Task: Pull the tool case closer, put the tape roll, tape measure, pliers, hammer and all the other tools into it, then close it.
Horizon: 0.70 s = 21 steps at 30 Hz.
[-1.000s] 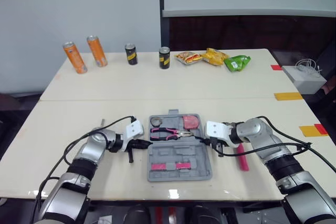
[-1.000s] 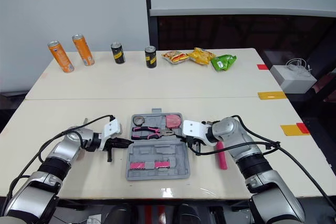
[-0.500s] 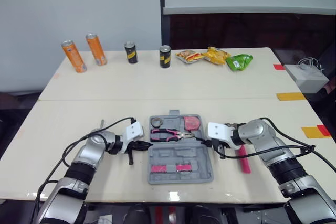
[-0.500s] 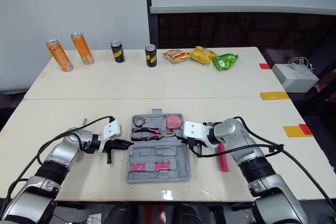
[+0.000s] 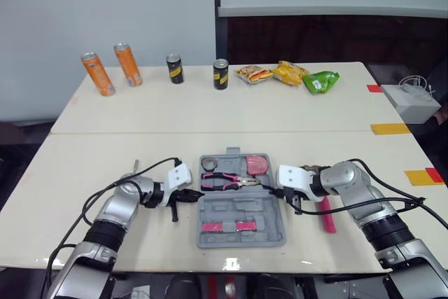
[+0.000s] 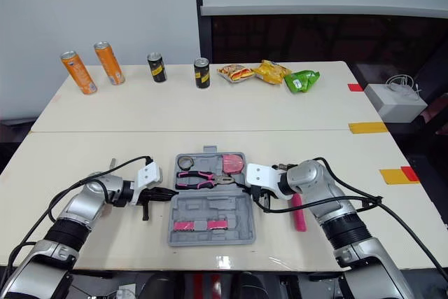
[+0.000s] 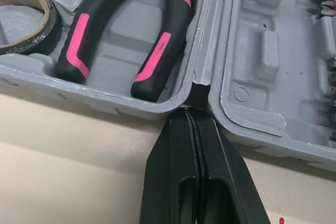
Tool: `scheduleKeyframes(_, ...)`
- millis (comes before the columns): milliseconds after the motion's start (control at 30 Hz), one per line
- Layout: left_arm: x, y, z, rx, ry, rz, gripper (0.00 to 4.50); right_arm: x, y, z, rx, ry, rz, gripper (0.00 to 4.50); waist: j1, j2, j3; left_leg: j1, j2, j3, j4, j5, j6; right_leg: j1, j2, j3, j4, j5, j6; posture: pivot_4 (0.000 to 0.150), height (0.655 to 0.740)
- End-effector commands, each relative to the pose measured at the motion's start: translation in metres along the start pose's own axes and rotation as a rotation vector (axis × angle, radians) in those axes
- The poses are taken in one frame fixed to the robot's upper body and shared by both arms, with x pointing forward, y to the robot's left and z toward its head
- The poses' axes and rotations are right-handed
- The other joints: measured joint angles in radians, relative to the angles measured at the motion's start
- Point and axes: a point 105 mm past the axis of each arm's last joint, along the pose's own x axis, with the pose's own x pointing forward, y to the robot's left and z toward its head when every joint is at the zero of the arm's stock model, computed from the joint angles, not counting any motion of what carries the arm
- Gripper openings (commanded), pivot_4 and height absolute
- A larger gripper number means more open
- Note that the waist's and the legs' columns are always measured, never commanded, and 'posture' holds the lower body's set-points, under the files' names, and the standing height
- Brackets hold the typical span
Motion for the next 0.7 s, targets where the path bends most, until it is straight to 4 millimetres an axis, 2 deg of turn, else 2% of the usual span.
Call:
scheduleKeyframes(33,0.016,-0.019,-0.005,-0.016,0.007,-0.072,0.04,0.01,0.017,0.002,0.004,-0.02,0.08,0.02,0.0,0.0,0.0,-0.001,0.0,0.0,0.0,0.0,0.0,-0.001,0.0,0.0,0.001,0.0,0.0,0.15,0.74)
scheduleKeyframes(700,0.019,-0.03,-0.005,-0.021,0.01,-0.103,0.04,0.008,0.027,-0.001,0.023,-0.01,0.109,0.02,0.002,0.0,-0.004,-0.001,0.0,0.0,0.002,-0.001,0.0,-0.003,0.0,0.0,0.004,0.0,0.0,0.15,0.74)
